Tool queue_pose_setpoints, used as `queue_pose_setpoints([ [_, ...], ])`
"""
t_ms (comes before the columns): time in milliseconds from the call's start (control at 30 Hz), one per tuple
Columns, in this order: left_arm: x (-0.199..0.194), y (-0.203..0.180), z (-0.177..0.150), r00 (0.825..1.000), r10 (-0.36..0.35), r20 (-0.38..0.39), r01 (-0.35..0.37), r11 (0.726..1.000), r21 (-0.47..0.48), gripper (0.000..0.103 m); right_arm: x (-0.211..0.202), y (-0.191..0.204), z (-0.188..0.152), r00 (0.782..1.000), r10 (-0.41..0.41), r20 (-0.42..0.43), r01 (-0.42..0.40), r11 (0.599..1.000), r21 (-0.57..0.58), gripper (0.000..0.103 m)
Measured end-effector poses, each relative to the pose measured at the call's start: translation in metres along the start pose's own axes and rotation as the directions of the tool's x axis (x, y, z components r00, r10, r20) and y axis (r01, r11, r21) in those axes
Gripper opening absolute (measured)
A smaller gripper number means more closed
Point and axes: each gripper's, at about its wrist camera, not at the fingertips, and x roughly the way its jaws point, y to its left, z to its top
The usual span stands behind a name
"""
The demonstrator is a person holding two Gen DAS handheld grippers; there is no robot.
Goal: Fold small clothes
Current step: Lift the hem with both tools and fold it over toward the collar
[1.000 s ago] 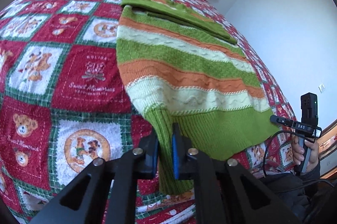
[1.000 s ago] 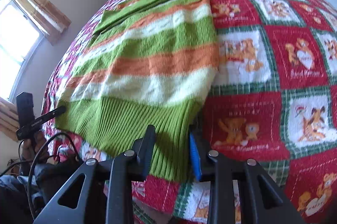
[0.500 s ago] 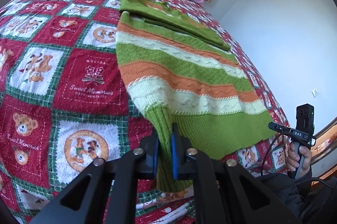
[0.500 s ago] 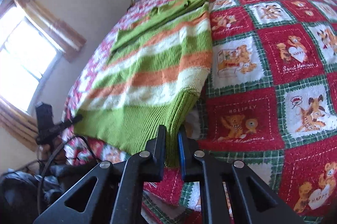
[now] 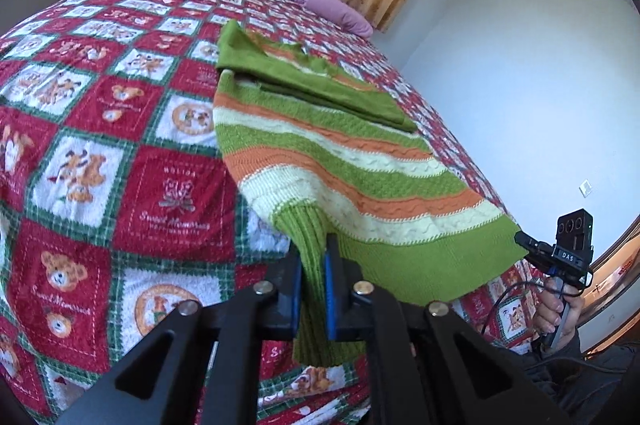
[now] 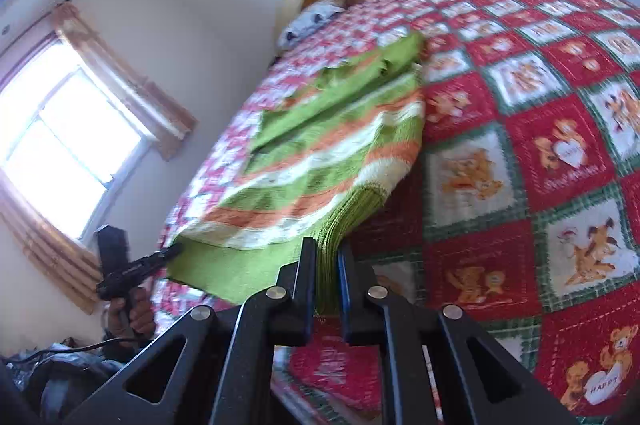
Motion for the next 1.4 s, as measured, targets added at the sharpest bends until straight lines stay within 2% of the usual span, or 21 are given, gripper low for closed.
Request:
queue_pose_setpoints([
  [67, 0.004, 0.004, 0.002, 1.000, 0.018, -0.006, -0.018, 1.000, 0.003, 0.010, 0.009, -0.011, -0.002, 0.999, -0.027, -0.032, 0.028, 0.999, 0.043, 0.009],
  [133, 0.010, 0.008, 0.001, 0.999, 0.022, -0.023, -0.022, 1.000, -0.008, 0.010, 0.011, -0.017, -0.002, 0.999, -0.012, -0.043, 0.015, 0.998, 0.066, 0.009],
  [200, 0.013, 0.009, -0.001, 0.999, 0.013, -0.035, -0.014, 1.000, -0.016, 0.010, 0.007, -0.009, 0.001, 1.000, 0.001, -0.026, 0.000, 0.999, 0.046, 0.009],
  [333, 0.005, 0.002, 0.006, 1.000, 0.011, -0.003, -0.011, 1.000, 0.018, 0.010, -0.006, 0.010, 0.015, 1.000, 0.018, 0.025, -0.018, 1.000, -0.008, 0.009],
  [467, 0.000, -0.002, 0.025, 0.999, 0.014, 0.039, -0.016, 0.999, 0.042, 0.010, -0.009, 0.020, 0.030, 0.998, 0.003, 0.056, -0.001, 1.000, -0.029, 0.009],
  [600, 0.005, -0.003, 0.041, 0.998, 0.023, 0.058, -0.025, 0.999, 0.048, 0.010, -0.005, 0.029, 0.048, 0.991, -0.088, 0.104, 0.095, 0.993, -0.065, 0.009],
  [967, 0.018, -0.010, 0.097, 0.994, 0.018, 0.106, -0.024, 0.998, 0.057, 0.009, 0.009, 0.056, 0.107, 0.985, -0.063, 0.158, 0.083, 0.989, -0.124, 0.009],
  [1400, 0.040, -0.004, 0.157, 0.989, 0.026, 0.144, -0.034, 0.998, 0.057, 0.009, 0.048, 0.049, 0.181, 0.979, -0.118, 0.167, 0.142, 0.980, -0.142, 0.009],
])
